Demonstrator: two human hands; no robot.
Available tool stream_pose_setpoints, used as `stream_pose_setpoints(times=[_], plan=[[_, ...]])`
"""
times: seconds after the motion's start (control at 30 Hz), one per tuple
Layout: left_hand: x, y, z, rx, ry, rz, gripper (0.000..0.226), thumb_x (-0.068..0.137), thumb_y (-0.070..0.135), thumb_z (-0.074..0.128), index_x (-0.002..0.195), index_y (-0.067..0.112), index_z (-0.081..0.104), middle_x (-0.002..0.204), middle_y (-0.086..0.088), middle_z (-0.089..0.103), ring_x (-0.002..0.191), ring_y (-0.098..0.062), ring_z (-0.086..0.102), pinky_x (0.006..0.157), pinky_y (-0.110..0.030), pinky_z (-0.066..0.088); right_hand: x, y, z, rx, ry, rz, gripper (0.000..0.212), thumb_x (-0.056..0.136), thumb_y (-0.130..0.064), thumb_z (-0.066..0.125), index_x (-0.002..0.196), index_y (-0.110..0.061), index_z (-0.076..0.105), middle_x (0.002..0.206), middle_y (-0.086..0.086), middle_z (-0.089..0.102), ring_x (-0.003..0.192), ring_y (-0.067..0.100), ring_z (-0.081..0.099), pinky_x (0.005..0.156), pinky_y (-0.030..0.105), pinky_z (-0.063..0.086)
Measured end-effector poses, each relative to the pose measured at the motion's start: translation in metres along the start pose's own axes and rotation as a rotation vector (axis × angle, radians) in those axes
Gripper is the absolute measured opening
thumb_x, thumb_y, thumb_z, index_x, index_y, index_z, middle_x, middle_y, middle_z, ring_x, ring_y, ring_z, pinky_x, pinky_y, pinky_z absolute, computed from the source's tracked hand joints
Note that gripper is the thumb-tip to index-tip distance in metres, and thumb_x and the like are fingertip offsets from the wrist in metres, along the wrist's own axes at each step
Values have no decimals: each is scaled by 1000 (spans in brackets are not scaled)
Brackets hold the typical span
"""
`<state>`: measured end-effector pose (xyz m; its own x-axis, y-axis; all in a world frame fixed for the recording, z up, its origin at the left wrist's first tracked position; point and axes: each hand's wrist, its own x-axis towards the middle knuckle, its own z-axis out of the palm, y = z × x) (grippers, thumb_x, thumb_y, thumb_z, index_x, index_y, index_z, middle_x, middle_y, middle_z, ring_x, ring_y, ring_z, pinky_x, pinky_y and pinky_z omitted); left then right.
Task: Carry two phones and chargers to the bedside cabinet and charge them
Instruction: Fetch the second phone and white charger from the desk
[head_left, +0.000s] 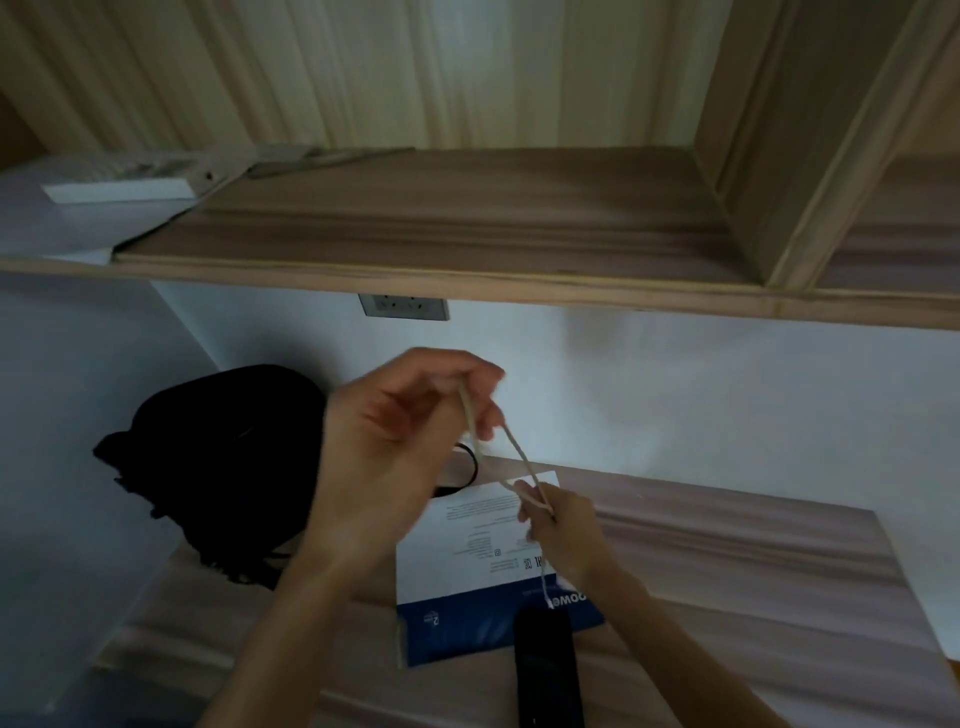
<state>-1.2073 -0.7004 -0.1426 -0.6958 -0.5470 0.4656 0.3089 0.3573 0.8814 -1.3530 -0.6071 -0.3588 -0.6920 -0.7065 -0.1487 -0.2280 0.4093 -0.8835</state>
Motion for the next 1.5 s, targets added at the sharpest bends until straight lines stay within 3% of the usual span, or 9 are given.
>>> stream_pose_setpoints(times=[0.33,0.47,0.63,0.8,0.93,1.1,1.23,1.37,1.5], plan=[[-4,-25,-114,112,442,-148,15,93,18,66,89,27,78,77,5,77,73,-10,72,75,-23,60,3,-1,-10,3,-156,151,45,95,-42,59,60,-14,53,49,-2,44,36,7,34,43,20,29],[-13,-47,-132,752,199,-353,43,98,-2,52,136,18,57,113,-5,71,100,-24,68,97,-34,52,-7,-33,-8,274,-318,234,41,88,-42,68,62,-18,47,50,-5,36,39,9,25,40,22,20],[-31,-63,-103,1266,-90,-502,75,97,8,47,160,15,7,163,-26,13,146,-42,24,118,-47,25,-20,-88,-11,187,-270,67,58,88,-67,54,52,-23,44,46,-6,33,38,9,24,38,17,24],[-41,-72,-58,844,-486,-301,64,104,32,51,159,25,20,164,1,24,152,-17,21,124,-38,22,-34,-129,-2,76,-217,-203,68,96,-67,32,44,-22,31,40,-10,30,38,3,27,46,10,30],[-33,-78,-39,745,-407,-183,30,108,18,41,111,6,68,107,-6,73,94,-15,67,86,-41,53,-39,-139,-3,249,-116,-297,59,96,-45,56,48,-19,35,44,-15,32,43,1,33,49,9,32],[-40,-89,-29,520,-366,-171,30,107,25,44,99,8,68,89,-5,71,83,-15,65,77,-42,53,-39,-131,-16,448,85,-247,27,90,-22,70,74,0,69,80,0,67,72,5,64,69,14,49],[-66,-112,-20,619,-205,-190,28,107,29,40,121,18,62,114,0,65,104,-10,58,93,-24,47,-39,-114,-32,556,79,-143,20,94,-22,64,96,-7,77,102,2,77,98,13,71,88,29,58],[-96,-140,-11,814,-93,-380,36,105,16,41,140,18,50,126,-3,59,109,-17,57,89,-16,38,-42,-99,-37,628,116,-63,38,99,-38,54,95,-9,78,100,6,78,101,16,72,80,29,59],[-128,-181,18,916,-427,-749,31,105,14,36,132,9,50,125,-11,61,111,-23,61,94,-34,50,-47,-87,-37,632,125,35,36,100,-35,52,79,-15,75,96,10,74,91,16,71,68,28,58]])
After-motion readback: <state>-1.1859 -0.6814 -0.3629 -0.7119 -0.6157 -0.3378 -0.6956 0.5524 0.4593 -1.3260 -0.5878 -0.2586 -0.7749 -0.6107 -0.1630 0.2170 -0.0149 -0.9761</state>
